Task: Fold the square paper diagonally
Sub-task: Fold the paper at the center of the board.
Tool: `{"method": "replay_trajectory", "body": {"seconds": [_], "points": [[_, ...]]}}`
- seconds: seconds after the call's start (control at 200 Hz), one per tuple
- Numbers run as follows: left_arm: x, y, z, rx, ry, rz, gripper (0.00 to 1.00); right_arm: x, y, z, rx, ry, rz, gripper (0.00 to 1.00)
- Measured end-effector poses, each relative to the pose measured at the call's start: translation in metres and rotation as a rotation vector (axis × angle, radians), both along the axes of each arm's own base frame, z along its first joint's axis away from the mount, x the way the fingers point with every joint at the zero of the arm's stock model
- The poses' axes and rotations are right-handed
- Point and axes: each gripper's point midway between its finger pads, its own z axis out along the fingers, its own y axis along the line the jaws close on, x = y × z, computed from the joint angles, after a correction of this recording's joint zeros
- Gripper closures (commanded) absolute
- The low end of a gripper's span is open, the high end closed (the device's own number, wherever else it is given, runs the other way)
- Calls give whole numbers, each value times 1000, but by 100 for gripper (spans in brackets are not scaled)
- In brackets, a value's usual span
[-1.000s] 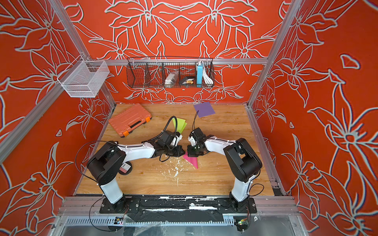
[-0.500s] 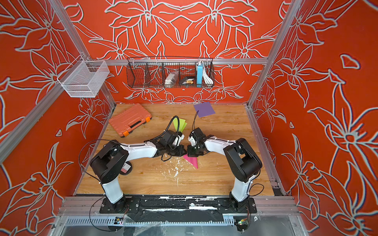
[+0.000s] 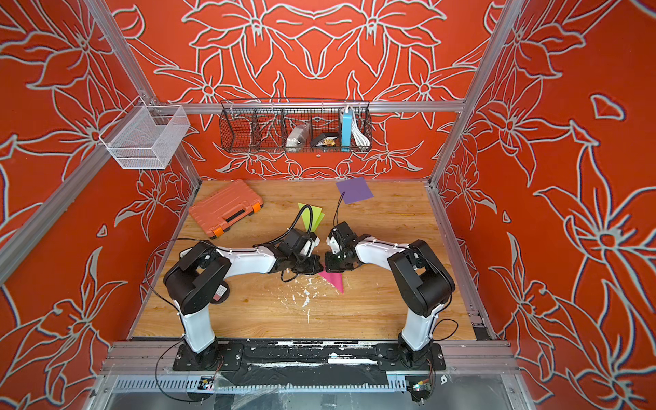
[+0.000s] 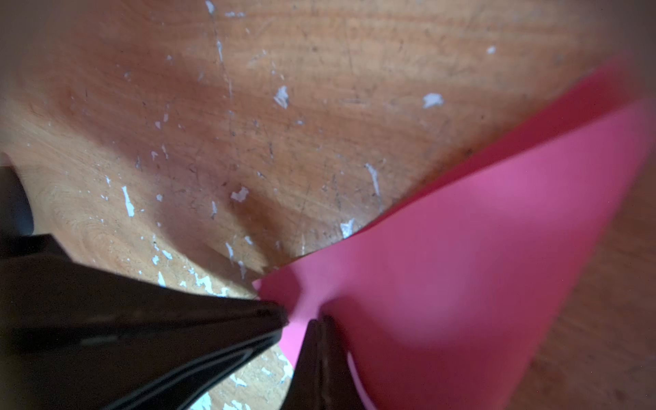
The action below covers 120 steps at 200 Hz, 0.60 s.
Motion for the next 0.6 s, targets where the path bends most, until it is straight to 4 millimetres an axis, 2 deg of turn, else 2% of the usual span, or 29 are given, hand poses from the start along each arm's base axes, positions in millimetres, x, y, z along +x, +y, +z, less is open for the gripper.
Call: {"method": "replay_trajectory", "body": {"seconds": [0.32, 0.601], "points": [[-1, 1, -4, 8, 8, -3, 94, 0, 0, 1, 3, -3, -5, 100], [2, -2, -4, 10, 4, -6, 95, -5, -4, 10, -9, 0, -6, 93]]}}
